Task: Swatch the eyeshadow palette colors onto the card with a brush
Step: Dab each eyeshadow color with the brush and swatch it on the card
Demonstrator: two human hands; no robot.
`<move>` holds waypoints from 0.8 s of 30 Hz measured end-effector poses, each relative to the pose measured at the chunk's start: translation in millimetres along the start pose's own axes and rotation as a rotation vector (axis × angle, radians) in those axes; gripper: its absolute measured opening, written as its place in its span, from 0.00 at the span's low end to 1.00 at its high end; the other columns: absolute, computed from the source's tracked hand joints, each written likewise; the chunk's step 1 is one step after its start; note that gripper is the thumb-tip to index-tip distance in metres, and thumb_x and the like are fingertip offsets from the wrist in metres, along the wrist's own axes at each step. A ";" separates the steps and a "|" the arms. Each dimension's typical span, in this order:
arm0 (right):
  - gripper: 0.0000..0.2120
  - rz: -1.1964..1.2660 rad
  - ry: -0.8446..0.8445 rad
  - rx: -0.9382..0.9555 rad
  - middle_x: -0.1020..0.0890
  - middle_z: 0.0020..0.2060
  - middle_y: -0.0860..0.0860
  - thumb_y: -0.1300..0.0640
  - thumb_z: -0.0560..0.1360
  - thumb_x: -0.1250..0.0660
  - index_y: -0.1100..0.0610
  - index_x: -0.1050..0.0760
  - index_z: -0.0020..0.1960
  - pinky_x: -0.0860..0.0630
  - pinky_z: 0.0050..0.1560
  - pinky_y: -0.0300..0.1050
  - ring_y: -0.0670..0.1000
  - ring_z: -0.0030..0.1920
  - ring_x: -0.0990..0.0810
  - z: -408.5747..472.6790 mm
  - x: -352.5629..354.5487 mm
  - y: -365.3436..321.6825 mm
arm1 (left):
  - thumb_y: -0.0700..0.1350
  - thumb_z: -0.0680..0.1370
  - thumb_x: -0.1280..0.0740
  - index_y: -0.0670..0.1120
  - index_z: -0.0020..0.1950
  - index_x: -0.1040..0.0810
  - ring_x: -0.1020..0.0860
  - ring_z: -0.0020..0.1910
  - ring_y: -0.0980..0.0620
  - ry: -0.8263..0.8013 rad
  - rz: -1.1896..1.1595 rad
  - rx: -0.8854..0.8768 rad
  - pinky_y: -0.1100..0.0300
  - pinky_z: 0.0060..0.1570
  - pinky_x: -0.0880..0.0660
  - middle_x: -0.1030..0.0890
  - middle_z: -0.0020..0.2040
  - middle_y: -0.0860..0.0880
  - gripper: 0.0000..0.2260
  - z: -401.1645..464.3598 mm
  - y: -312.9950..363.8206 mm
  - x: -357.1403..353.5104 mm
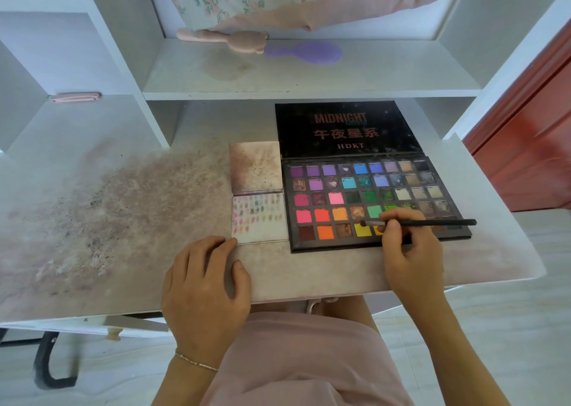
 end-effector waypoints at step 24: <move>0.05 0.007 0.024 -0.024 0.25 0.34 0.41 0.59 0.69 0.43 0.51 0.29 0.39 0.29 0.37 0.23 0.35 0.41 0.23 -1.6 2.7 -0.7 | 0.46 0.74 0.41 0.42 0.48 0.18 0.22 0.46 0.43 0.003 -0.009 -0.006 0.53 0.42 0.27 0.19 0.48 0.45 0.14 -0.2 0.7 1.1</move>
Point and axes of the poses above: each hand's wrist, its own z-axis towards the middle knuckle, its own x-axis out of the back of the hand, y = z × x, the point moved 7 cm from there along z, towards the middle knuckle
